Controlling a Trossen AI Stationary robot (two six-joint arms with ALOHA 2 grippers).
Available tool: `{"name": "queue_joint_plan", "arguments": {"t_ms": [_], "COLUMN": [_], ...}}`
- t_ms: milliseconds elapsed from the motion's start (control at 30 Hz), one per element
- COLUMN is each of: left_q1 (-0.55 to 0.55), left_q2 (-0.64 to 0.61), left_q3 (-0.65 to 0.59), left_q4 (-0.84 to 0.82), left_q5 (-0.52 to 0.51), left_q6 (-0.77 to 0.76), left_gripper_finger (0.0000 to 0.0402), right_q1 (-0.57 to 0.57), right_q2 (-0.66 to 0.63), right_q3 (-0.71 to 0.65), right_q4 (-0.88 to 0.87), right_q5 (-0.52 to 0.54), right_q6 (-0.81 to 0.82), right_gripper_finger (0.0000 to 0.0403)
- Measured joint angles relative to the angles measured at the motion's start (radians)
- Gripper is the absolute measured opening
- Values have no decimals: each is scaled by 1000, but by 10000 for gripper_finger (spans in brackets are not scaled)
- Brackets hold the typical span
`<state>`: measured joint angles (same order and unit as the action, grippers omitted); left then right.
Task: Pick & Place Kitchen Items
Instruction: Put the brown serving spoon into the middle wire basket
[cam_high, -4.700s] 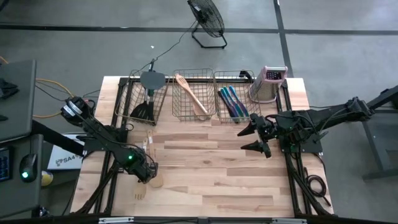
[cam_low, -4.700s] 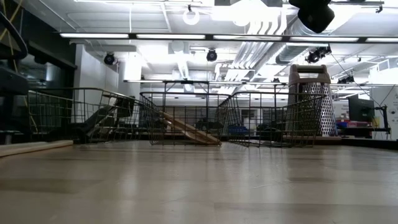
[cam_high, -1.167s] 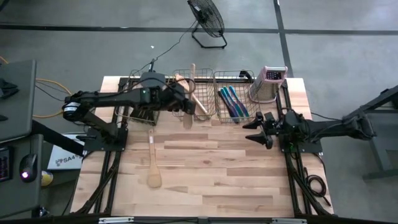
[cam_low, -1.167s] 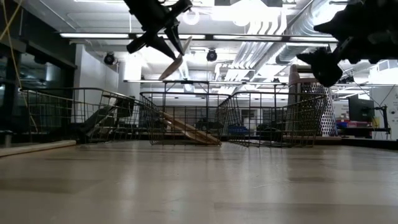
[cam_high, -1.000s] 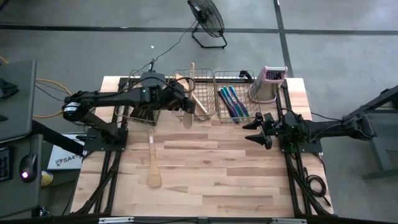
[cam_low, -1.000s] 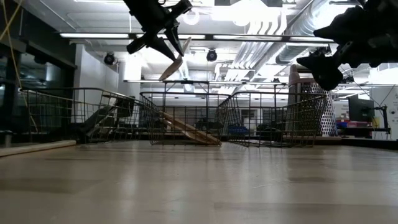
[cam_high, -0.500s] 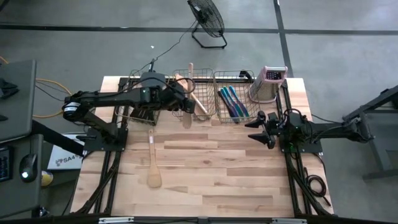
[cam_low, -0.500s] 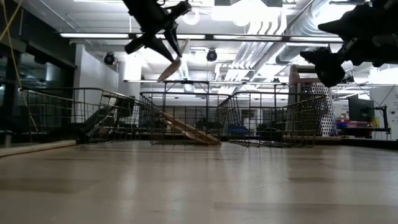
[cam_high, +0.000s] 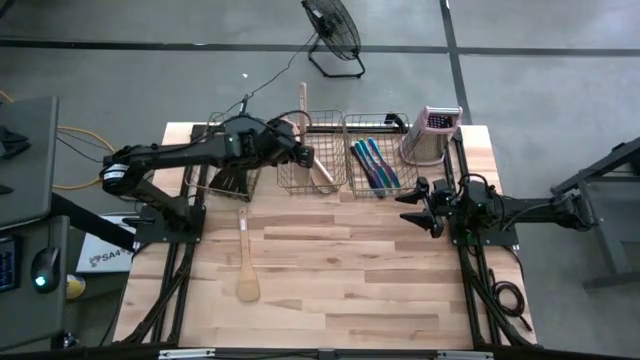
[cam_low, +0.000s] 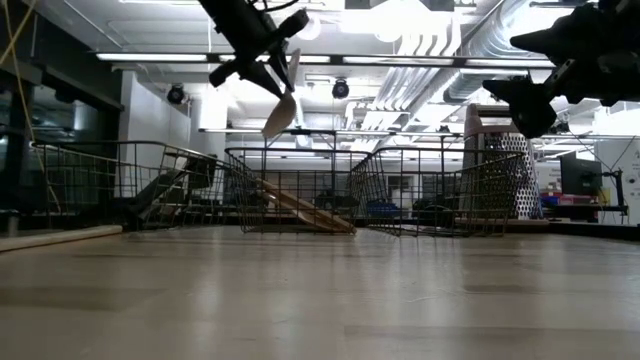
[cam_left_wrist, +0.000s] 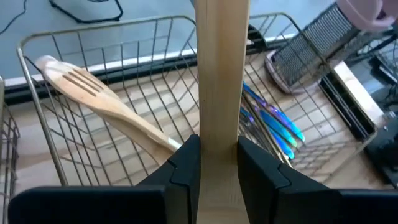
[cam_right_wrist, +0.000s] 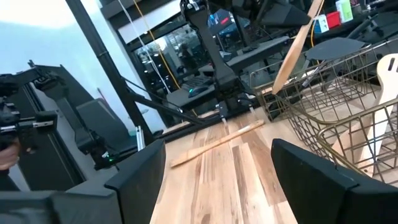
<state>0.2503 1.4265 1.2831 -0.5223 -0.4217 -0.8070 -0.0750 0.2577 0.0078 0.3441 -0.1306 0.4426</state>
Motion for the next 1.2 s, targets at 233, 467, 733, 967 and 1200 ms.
{"name": "queue_joint_plan", "arguments": {"t_ms": [233, 467, 733, 967, 1200], "left_q1": [20, 21, 34, 69, 131], "left_q2": [0, 0, 18, 54, 90], "left_q3": [0, 0, 0, 0, -1], "left_q4": [2, 2, 3, 67, 81], "left_q5": [0, -2, -10, -28, 2], "left_q6": [18, 18, 50, 142, 226], "left_gripper_finger": [79, 79, 79, 79, 79], "right_q1": [0, 0, 0, 0, 0], "right_q2": [0, 0, 0, 2, 3], "right_q3": [0, -1, -2, -2, -2], "right_q4": [0, 4, 4, 3, 2], "right_q5": [-2, 31, 27, 27, 27], "right_q6": [-1, -160, -236, -236, -235], "right_gripper_finger": [286, 286, 286, 286, 286]}}
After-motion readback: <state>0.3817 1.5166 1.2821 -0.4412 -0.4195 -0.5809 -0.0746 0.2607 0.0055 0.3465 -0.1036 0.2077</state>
